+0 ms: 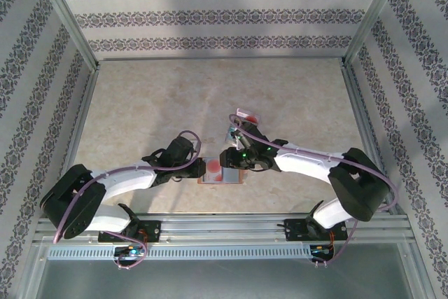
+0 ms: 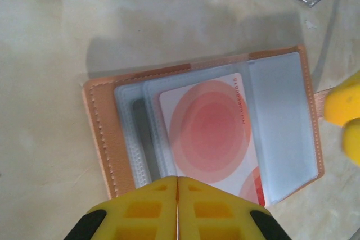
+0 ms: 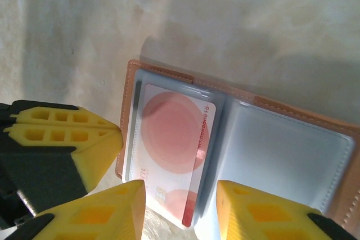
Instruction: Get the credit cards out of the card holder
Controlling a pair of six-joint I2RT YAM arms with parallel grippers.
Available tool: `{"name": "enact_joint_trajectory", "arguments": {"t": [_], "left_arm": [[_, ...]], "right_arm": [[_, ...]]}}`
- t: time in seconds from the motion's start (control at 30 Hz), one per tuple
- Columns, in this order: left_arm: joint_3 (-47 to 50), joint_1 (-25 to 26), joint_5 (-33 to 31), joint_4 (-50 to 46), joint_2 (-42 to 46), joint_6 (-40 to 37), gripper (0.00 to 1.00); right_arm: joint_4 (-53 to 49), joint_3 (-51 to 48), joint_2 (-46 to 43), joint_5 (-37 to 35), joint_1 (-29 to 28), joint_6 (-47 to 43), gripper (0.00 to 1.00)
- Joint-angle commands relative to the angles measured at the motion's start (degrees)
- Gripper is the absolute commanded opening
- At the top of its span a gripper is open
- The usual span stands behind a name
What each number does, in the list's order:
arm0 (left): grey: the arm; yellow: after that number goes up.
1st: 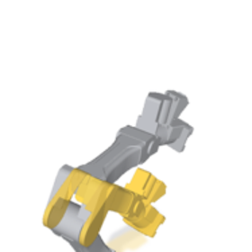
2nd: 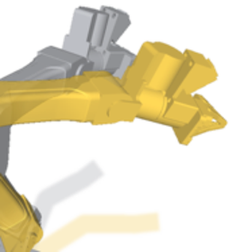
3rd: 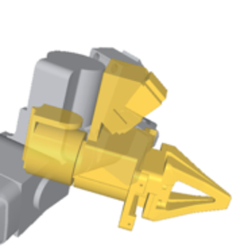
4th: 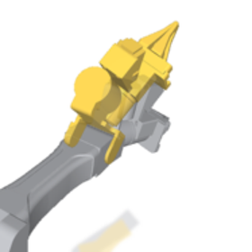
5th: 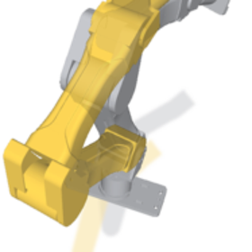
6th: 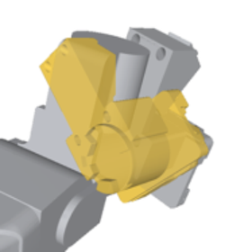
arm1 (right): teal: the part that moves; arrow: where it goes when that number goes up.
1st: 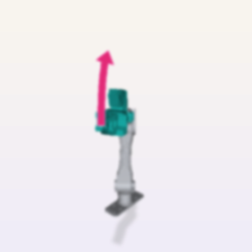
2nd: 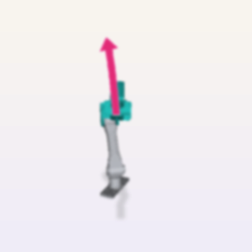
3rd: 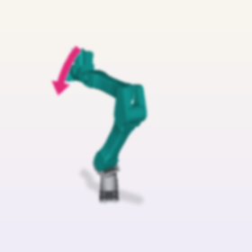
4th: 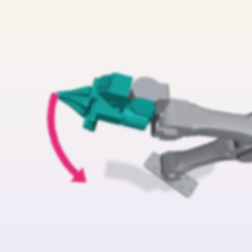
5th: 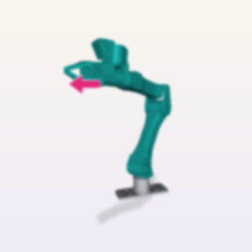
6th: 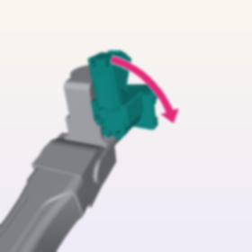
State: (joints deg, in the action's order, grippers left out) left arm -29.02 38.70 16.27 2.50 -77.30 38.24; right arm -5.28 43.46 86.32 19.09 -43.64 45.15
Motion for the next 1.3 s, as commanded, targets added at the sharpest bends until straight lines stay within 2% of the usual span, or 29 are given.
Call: {"name": "enact_joint_trajectory", "arguments": {"t": [0.0,0.5,0.97,1.27], "left_arm": [[-0.8,0.9,1.4,3.2,-1.2,0.4,0.07],[-1.3,0.9,2.5,2.7,-6.0,0.8,0.07],[-0.9,0.9,0.7,1.0,-5.2,1.3,0.06],[-0.7,0.9,0.3,1.3,-5.4,1.4,0.06]], "right_arm": [[2.7,0.4,1.8,2.0,-0.1,1.3,0.39],[7.2,-0.4,8.1,4.8,0.7,3.1,0.35],[7.9,-3.5,6.2,2.8,1.2,4.7,0.34],[15.2,-5.0,8.0,5.9,1.2,6.5,0.32]]}}
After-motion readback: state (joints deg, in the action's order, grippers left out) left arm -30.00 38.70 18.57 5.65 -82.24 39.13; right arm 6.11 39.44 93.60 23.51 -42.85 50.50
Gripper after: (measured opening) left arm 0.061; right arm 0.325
